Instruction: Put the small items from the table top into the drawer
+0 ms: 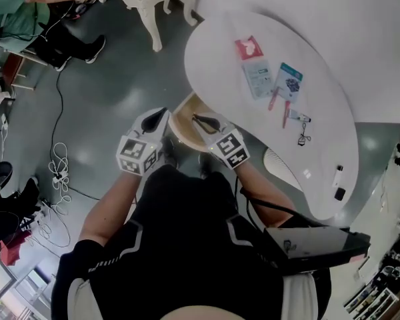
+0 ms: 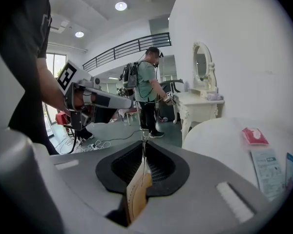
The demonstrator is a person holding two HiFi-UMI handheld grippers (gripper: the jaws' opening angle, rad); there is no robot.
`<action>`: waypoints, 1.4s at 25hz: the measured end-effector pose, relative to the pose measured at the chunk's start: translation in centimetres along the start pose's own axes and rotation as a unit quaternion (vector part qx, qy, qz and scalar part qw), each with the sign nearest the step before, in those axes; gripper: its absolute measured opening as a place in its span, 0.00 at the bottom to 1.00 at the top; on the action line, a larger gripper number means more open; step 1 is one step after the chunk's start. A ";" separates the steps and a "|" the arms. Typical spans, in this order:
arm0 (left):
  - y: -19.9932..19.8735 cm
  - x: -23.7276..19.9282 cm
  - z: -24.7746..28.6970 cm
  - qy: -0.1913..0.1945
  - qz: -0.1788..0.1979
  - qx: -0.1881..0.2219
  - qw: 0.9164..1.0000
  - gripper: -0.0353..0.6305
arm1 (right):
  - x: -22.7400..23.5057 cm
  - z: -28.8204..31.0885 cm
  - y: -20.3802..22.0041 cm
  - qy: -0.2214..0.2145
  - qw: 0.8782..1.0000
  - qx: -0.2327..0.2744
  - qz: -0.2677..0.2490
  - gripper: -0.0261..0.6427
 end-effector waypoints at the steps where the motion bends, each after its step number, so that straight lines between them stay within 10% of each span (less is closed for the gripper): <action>1: 0.4 -0.1 0.3 0.004 0.001 -0.005 1.000 0.05 | 0.0 0.5 0.5 0.000 1.000 -0.008 0.002 0.08; 35: 10.7 -2.6 6.8 0.042 0.001 -0.139 0.989 0.05 | 1.8 14.3 13.6 -0.027 0.969 -0.241 -0.034 0.08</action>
Point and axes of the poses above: the fingertips, and each gripper's own axes: z forward along the fingers, x to its right, y out of its underside, the point moved 5 cm from there along -z, backward along the fingers, and after that the axes turned 11 degrees about -x, right-handed, at the moved point
